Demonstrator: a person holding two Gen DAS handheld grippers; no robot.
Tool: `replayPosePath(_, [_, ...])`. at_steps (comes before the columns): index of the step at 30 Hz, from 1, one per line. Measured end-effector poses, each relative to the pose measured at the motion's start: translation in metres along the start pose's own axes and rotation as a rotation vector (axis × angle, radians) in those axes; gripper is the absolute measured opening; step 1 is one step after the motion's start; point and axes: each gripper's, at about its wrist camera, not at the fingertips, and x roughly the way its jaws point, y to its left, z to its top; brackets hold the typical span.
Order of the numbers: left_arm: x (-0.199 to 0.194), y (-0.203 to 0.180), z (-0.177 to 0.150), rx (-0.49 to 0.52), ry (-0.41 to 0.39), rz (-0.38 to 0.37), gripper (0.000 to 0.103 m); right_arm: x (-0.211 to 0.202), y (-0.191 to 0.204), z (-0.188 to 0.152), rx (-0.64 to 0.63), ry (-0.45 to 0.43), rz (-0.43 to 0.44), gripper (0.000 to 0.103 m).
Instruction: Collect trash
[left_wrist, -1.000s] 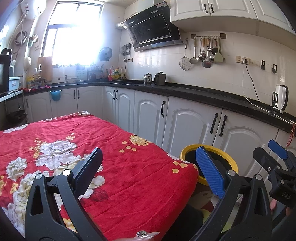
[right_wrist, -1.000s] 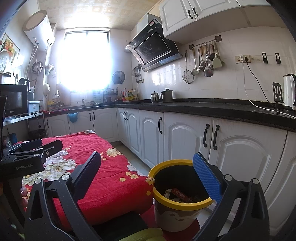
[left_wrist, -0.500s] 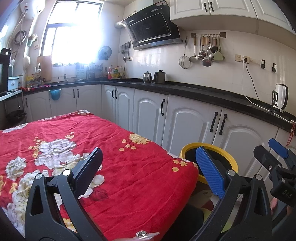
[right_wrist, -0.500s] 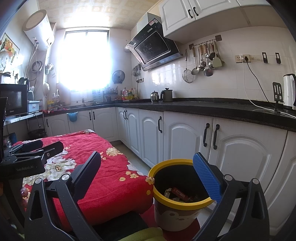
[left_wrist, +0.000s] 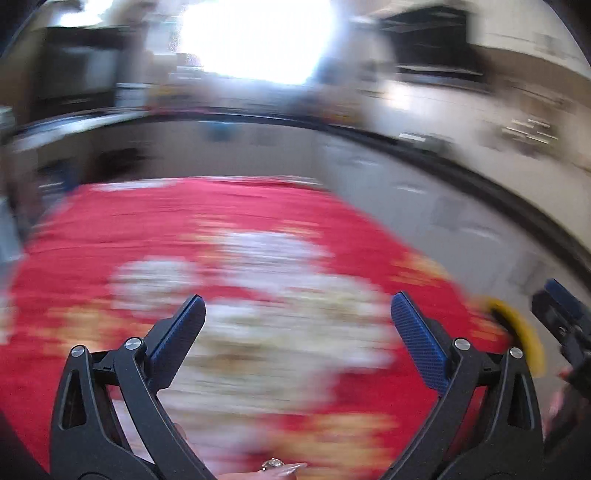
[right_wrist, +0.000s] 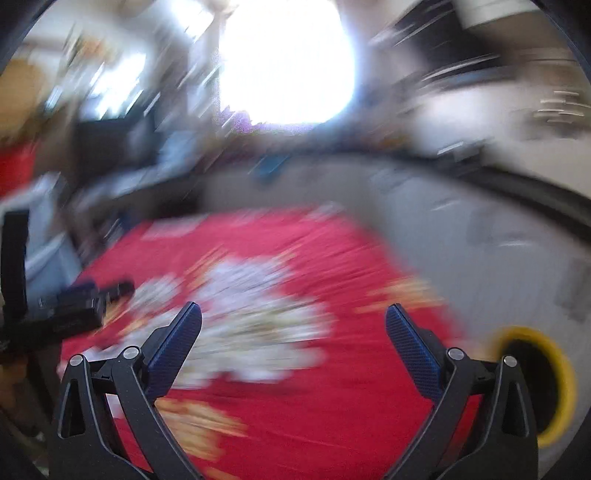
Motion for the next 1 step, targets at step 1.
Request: replayPosePath(1, [0.0027, 0.0324, 0.0019, -0.014, 0.007, 0.094, 0.092, 0.029, 0.0292, 0.0076, -0.022, 0.063, 0.075, 0.097])
